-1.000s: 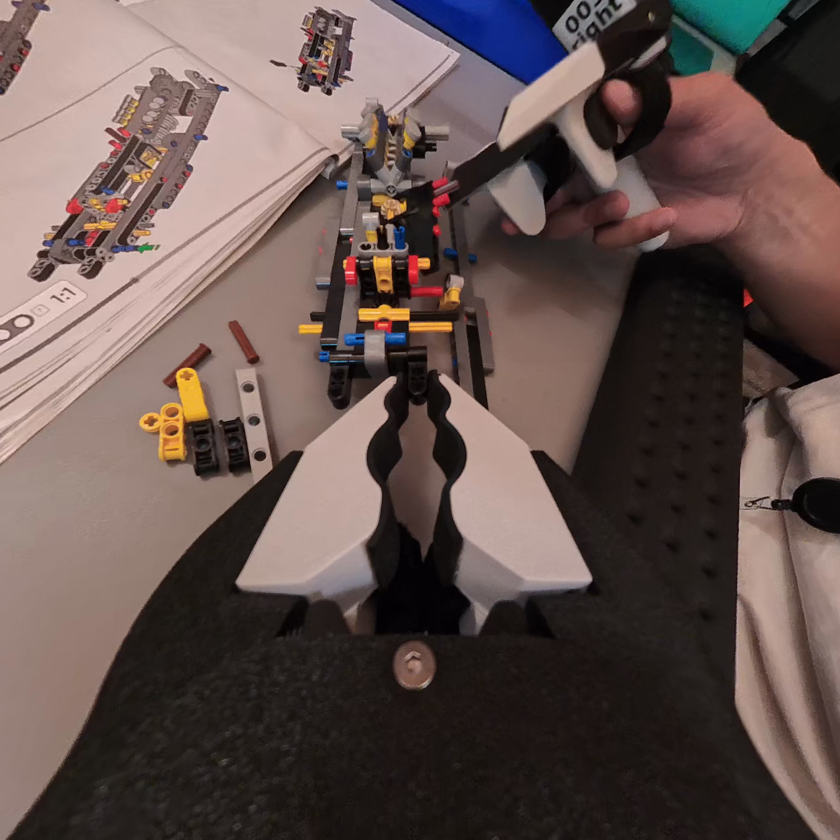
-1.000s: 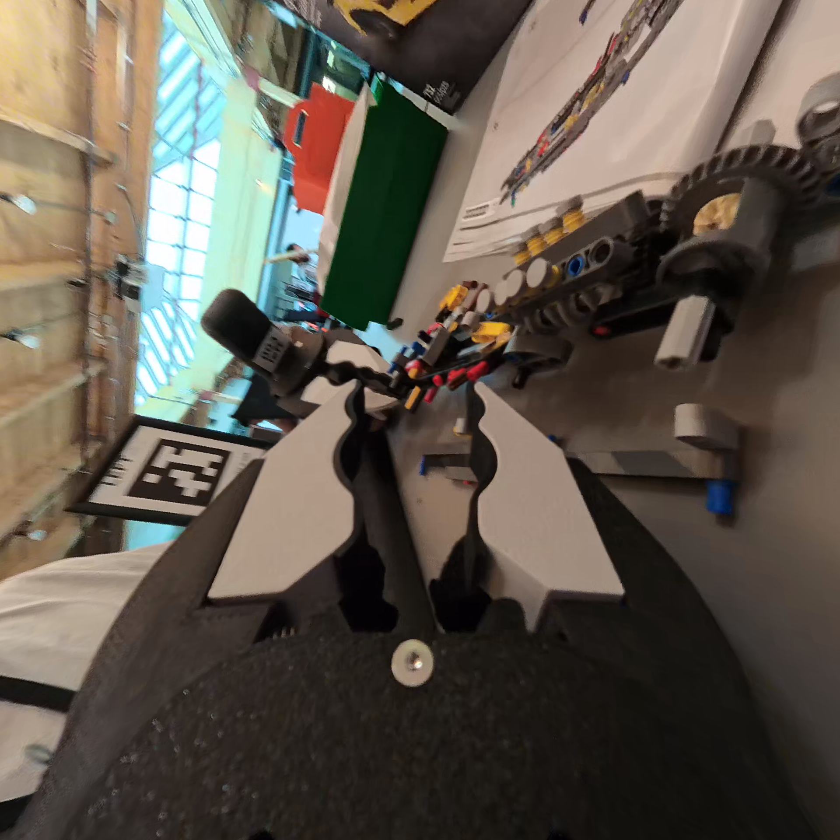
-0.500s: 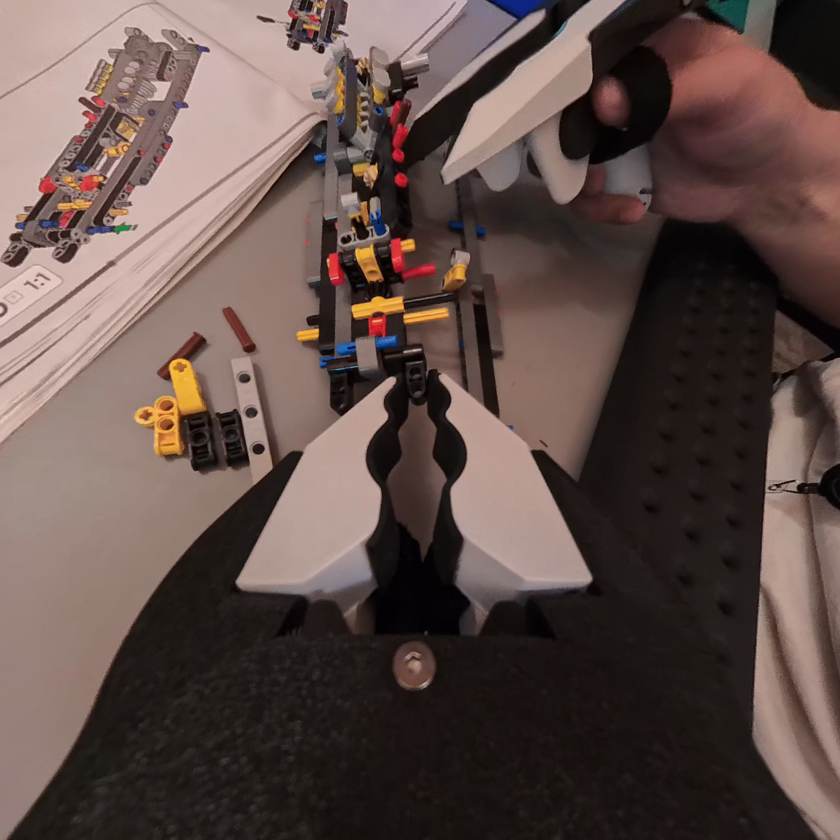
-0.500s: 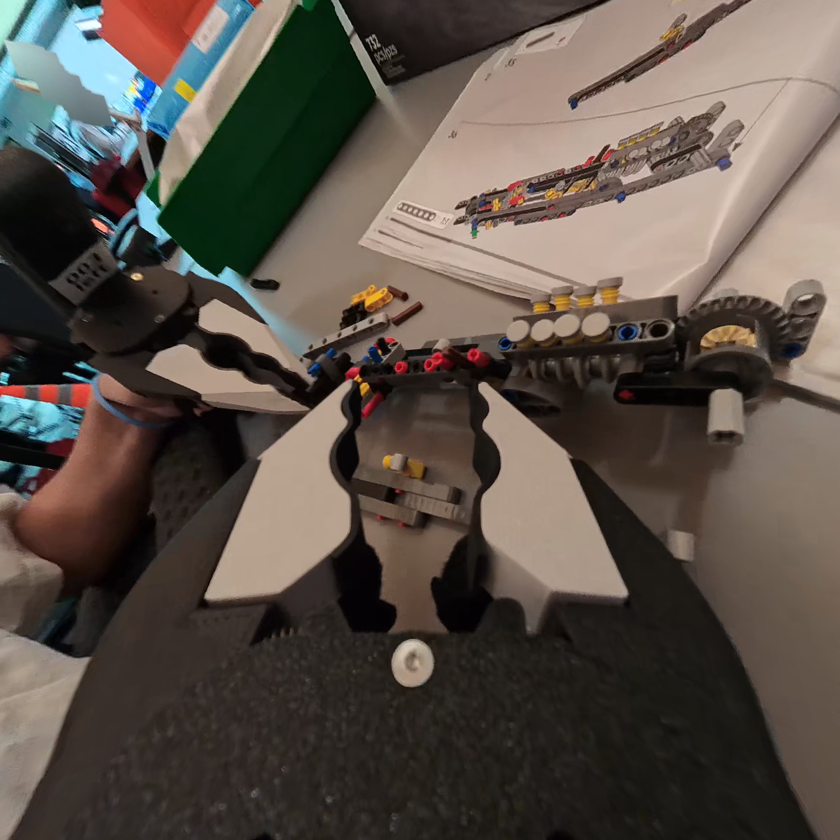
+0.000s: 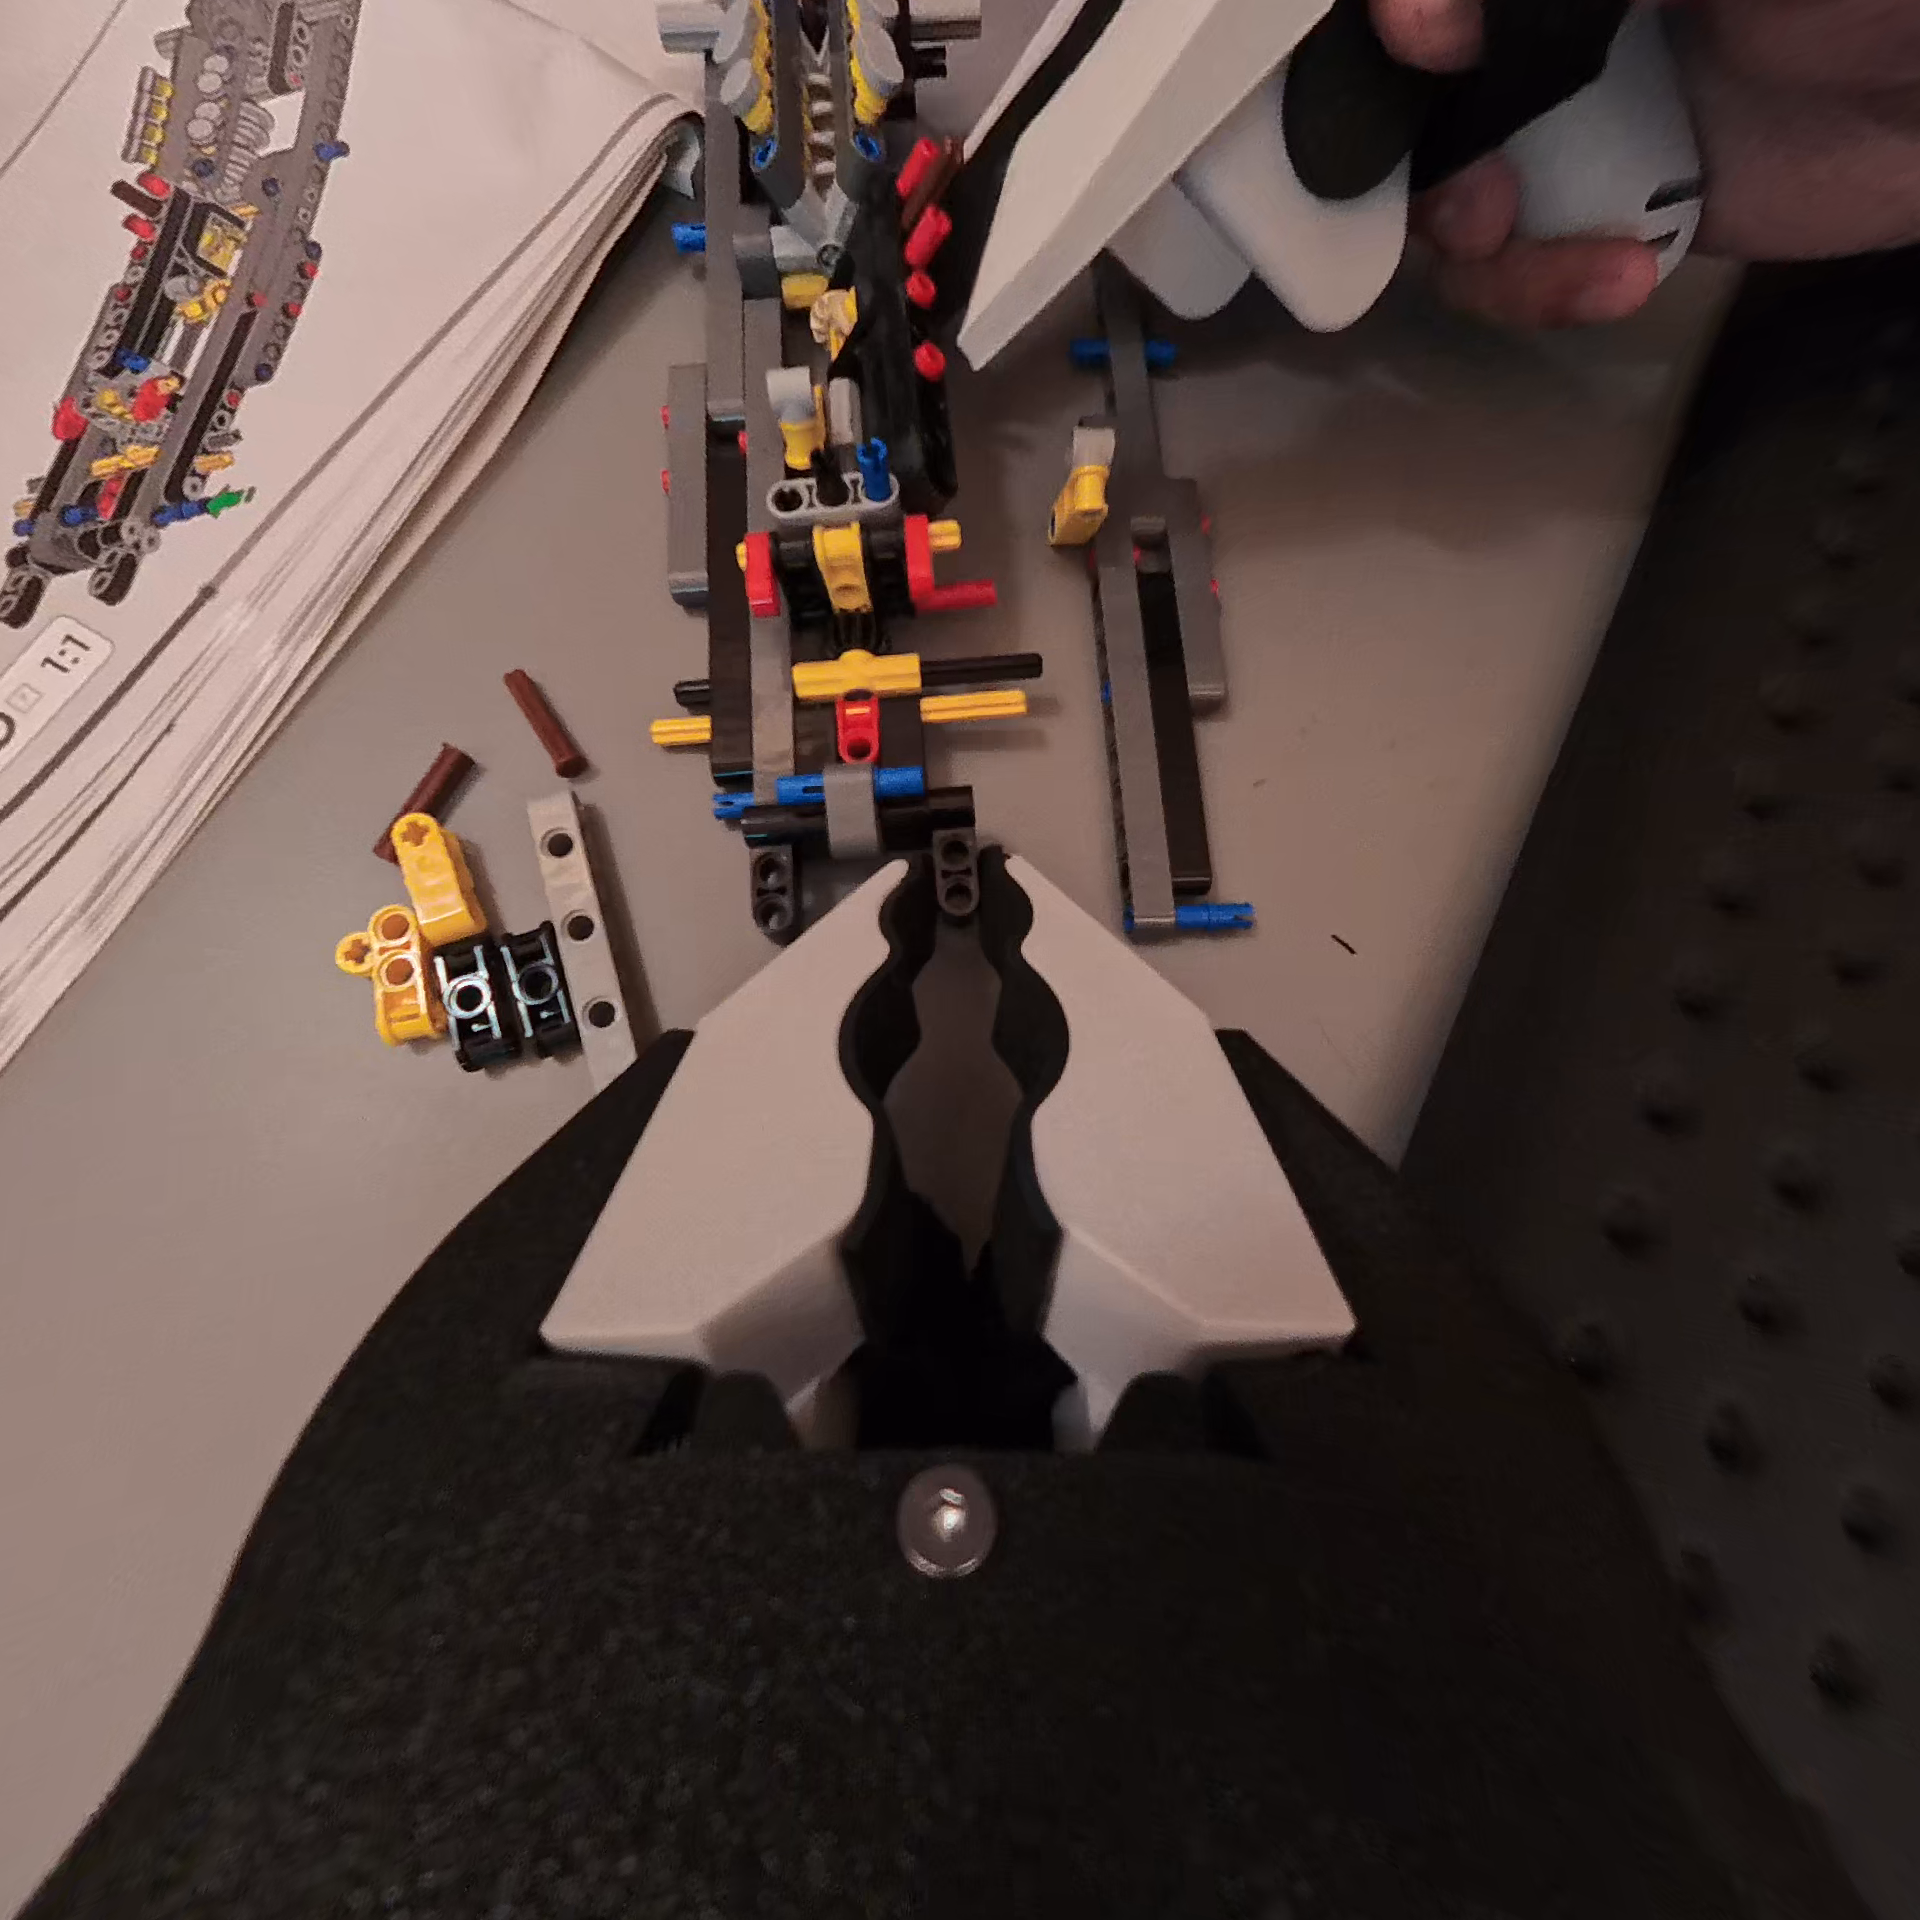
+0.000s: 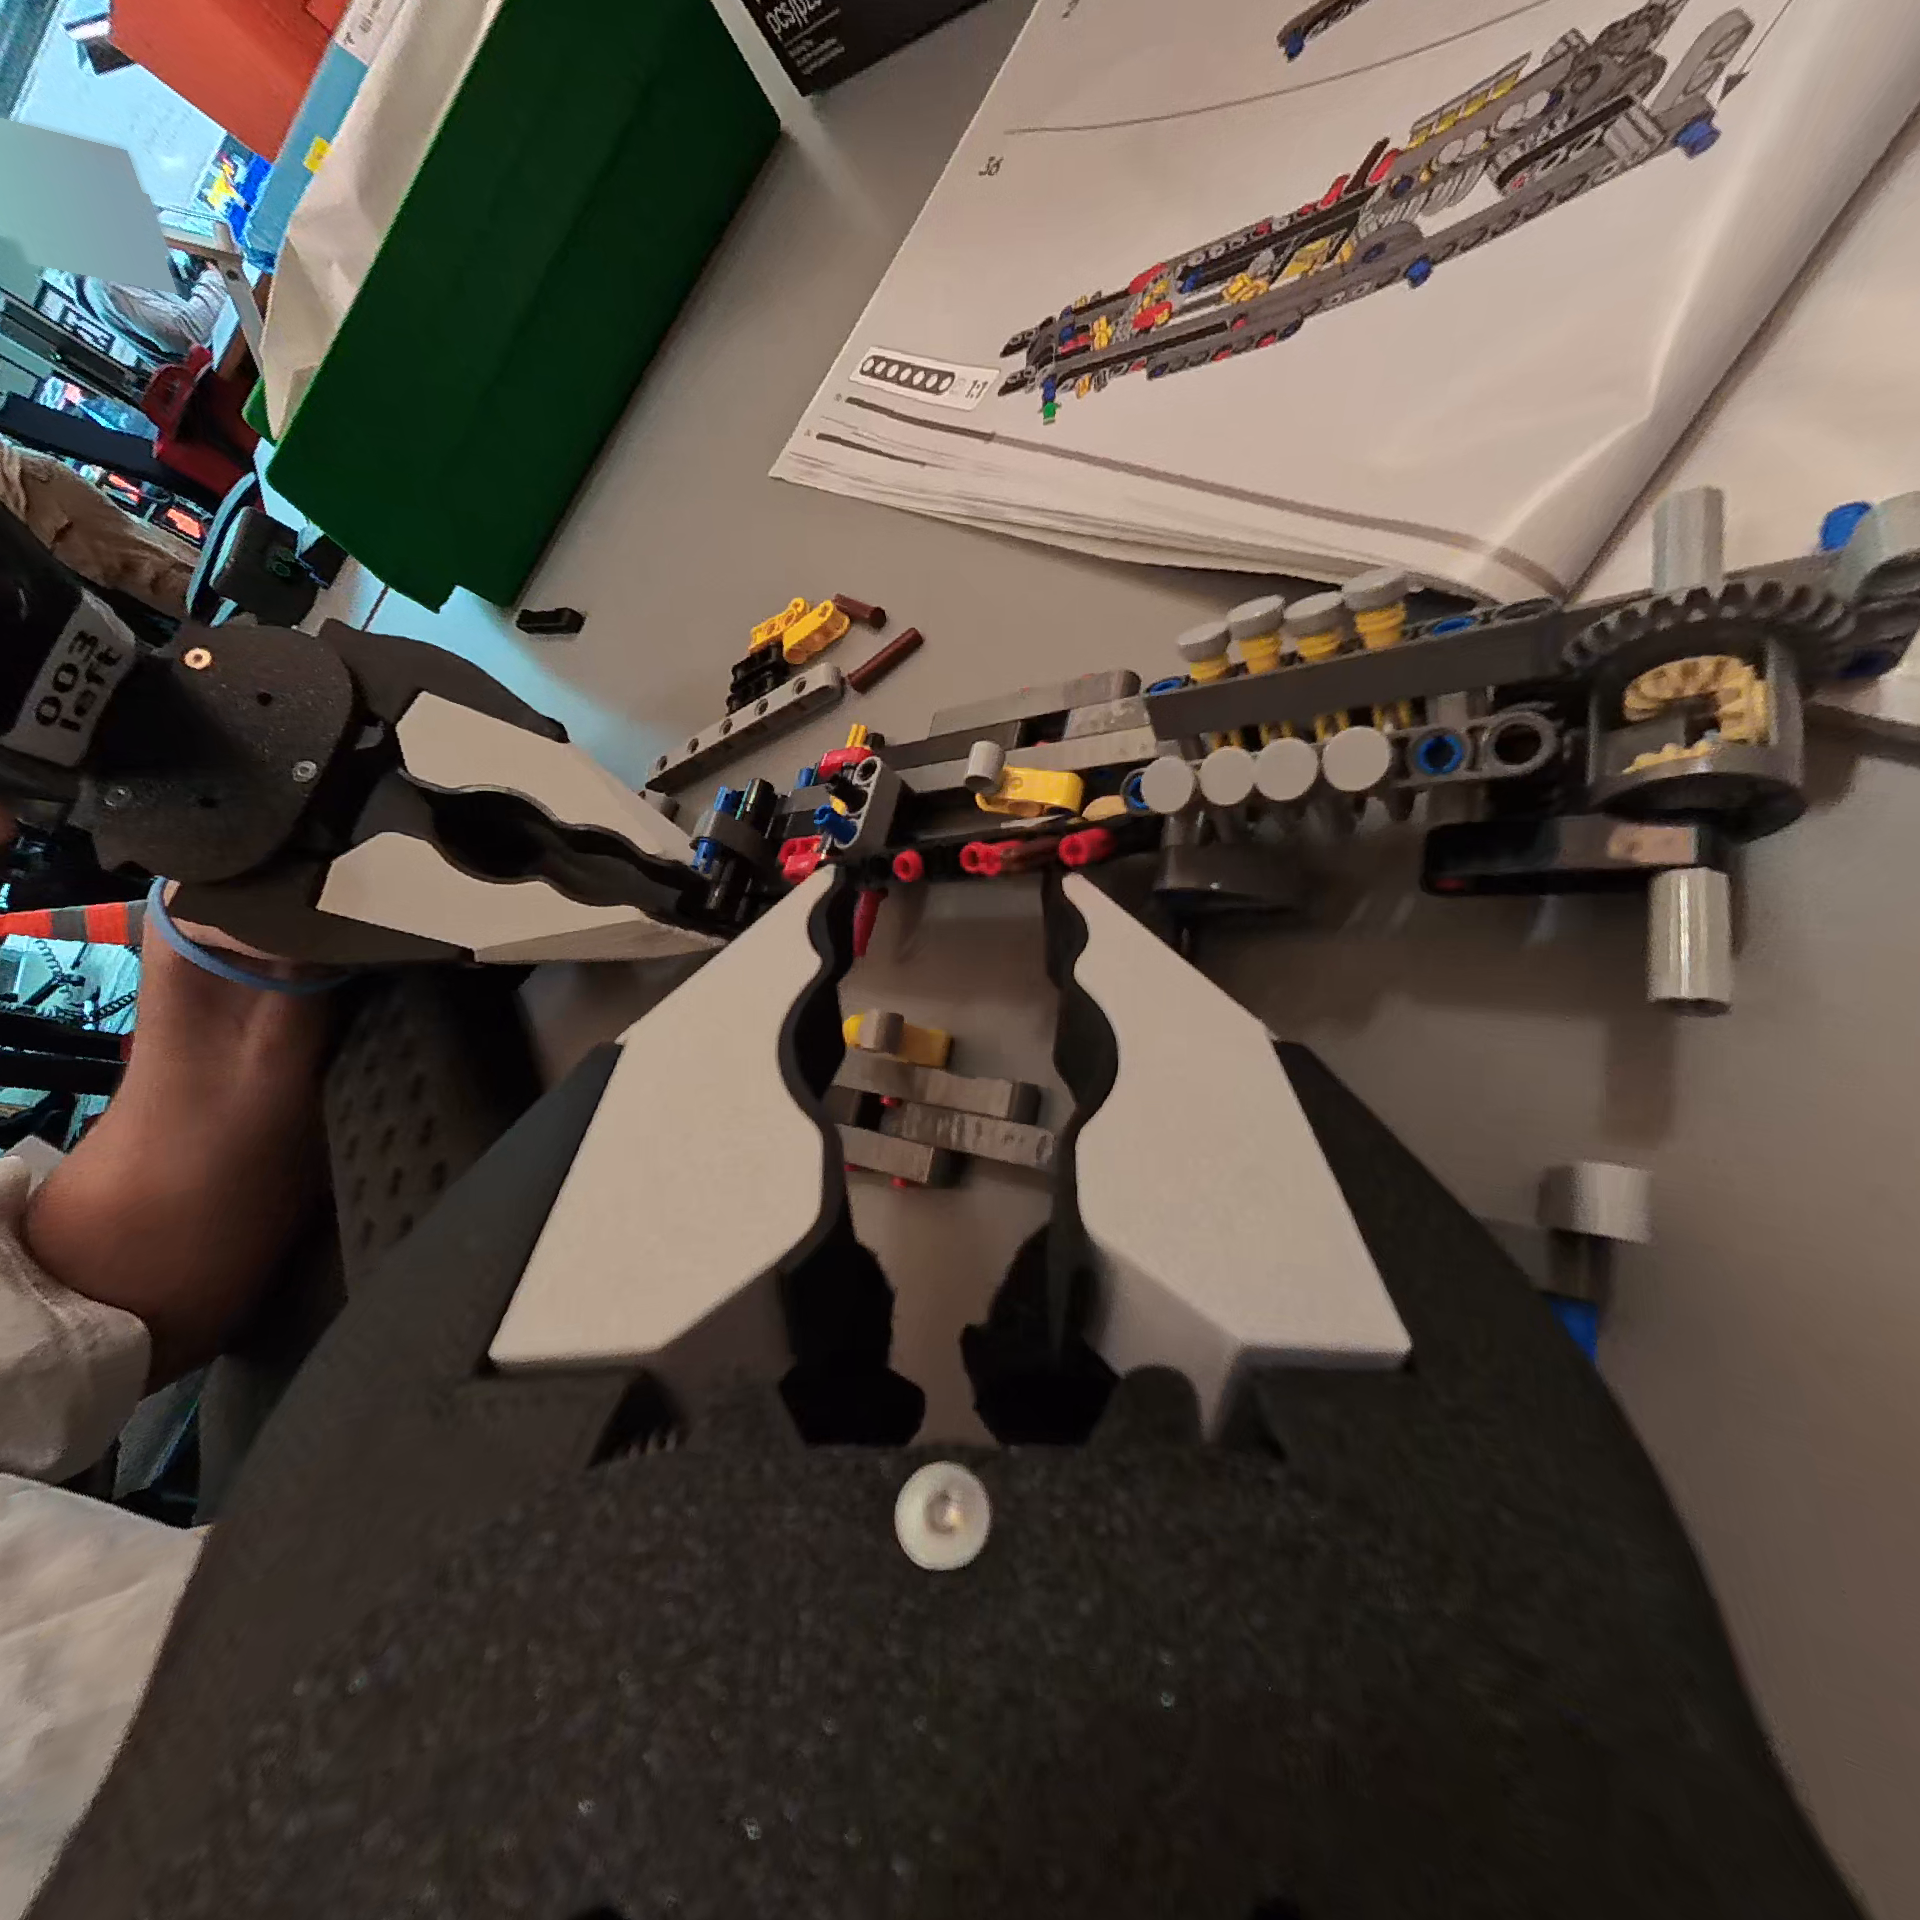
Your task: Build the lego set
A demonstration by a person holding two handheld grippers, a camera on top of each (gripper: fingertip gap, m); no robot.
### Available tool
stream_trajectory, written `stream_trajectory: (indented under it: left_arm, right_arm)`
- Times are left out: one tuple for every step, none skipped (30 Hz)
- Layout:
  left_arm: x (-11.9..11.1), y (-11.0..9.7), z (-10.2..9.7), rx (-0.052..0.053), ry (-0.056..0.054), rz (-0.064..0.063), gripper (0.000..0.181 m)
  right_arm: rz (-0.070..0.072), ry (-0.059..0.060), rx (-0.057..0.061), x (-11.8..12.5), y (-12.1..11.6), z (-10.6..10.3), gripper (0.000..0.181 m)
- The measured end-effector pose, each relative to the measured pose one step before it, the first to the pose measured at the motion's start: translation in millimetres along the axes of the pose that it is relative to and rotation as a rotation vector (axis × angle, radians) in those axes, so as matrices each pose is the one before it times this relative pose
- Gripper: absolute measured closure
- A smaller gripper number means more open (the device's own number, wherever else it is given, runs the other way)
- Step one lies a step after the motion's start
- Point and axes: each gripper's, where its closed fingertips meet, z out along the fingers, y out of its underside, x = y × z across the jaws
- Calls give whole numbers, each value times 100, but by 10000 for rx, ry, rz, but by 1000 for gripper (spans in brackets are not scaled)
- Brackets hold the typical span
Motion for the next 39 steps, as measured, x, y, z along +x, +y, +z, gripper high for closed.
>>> stream_trajectory:
  left_arm:
    - [3,62,47,-39,-27,33,174]
    - [17,69,70,-55,-30,57,174]
    - [76,13,12,-11,-14,83,174]
    - [67,5,-11,5,-8,74,174]
    - [15,-10,-23,16,-28,47,174]
    - [12,-62,-51,44,-21,35,174]
    - [9,-72,-77,65,-6,2,169]
    - [32,-95,-123,87,31,-51,162]
    - [127,-111,-193,107,118,-110,158]
    - [131,-226,-304,159,133,-130,152]
    - [64,-374,-393,207,108,-110,150]
    - [20,-607,-452,265,78,-83,148]
    - [0,-826,-464,290,73,-72,147]
    - [24,-1040,-440,327,95,-56,146]
    - [30,-1190,-354,363,92,-33,144]
    - [-44,-1175,-158,336,64,-8,144]
    - [-399,-980,138,210,-134,26,142]
    - [-723,-527,518,-71,-320,134,138]
    - [-726,-65,843,-278,-327,231,133]
    - [-465,267,1014,-383,-162,221,127]
    - [-307,458,1009,-441,-47,122,119]
    - [-184,443,866,-389,17,48,116]
    - [-59,330,647,-260,42,67,115]
    - [19,179,486,-137,27,81,116]
    - [58,139,367,-82,17,76,118]
    - [-43,180,337,-91,-55,66,122]
    - [-66,200,346,-98,-71,57,124]
    - [-132,155,335,-68,-108,33,126]
    - [-72,81,307,-47,-57,-3,127]
    - [107,82,266,-54,53,-25,129]
    - [54,123,220,-91,35,-5,133]
    - [8,52,130,-50,13,-1,137]
    - [1,-53,36,24,15,-37,138]
    - [32,-22,-23,21,52,-21,138]
    - [91,-28,-44,54,95,-31,140]
    - [65,12,-29,32,86,-67,140]
    - [25,10,-39,28,60,-61,140]
    - [37,5,-36,13,57,-50,140]
    - [31,17,-43,5,50,-41,140]
  right_arm:
    - [12,-52,8,-29,52,4,146]
    - [63,-108,41,-70,-2,-12,146]
    - [97,-94,25,-12,39,-22,146]
    - [85,-94,26,-18,8,-31,146]
    - [75,-89,16,-62,-4,-37,146]
    - [21,-47,-11,-27,12,-10,146]
    - [-30,7,-28,1,32,9,146]
    - [-69,21,-18,-6,14,7,146]
    - [-77,8,-6,-54,-12,9,146]
    - [-62,0,-9,-78,-23,8,146]
    - [-44,-20,-5,-71,-38,4,146]
    - [-13,-34,2,-71,-55,9,146]
    - [3,-27,-13,-15,-21,12,146]
    - [23,-45,-16,-14,-15,20,146]
    - [47,-66,-12,-20,-21,33,146]
    - [49,-64,-10,-15,-17,21,146]
    - [40,-58,-8,-17,-26,7,146]
    - [9,-37,-15,-13,-8,11,146]
    - [-7,-15,-13,19,-1,14,146]
    - [16,-28,-13,-7,11,6,146]
    - [37,-44,-5,-26,-11,2,146]
    - [28,-35,3,-9,-10,-10,146]
    - [23,-25,-8,3,7,-10,146]
    - [28,-19,-8,-1,31,-9,146]
    - [20,-14,-7,-1,25,-6,146]
    - [11,-13,1,0,-1,-16,146]
    - [13,-11,1,2,-1,-17,146]
    - [16,-18,-1,-3,-5,4,146]
    - [17,-20,5,-17,-12,-2,146]
    - [12,-14,2,-11,-7,4,146]
    - [-2,-7,-7,1,8,5,146]
    - [-15,-6,-9,-8,22,-4,145]
    - [-6,-1,-11,-1,22,-13,145]
    - [-12,-14,-3,-19,11,-24,145]
    - [-22,-41,-28,-64,48,-69,145]
    - [-71,-52,-68,-97,125,-162,145]
    - [-170,-19,-138,-105,298,-296,144]
    - [-381,41,-246,-187,552,-387,142]
    - [-699,164,-332,-262,784,-378,141]
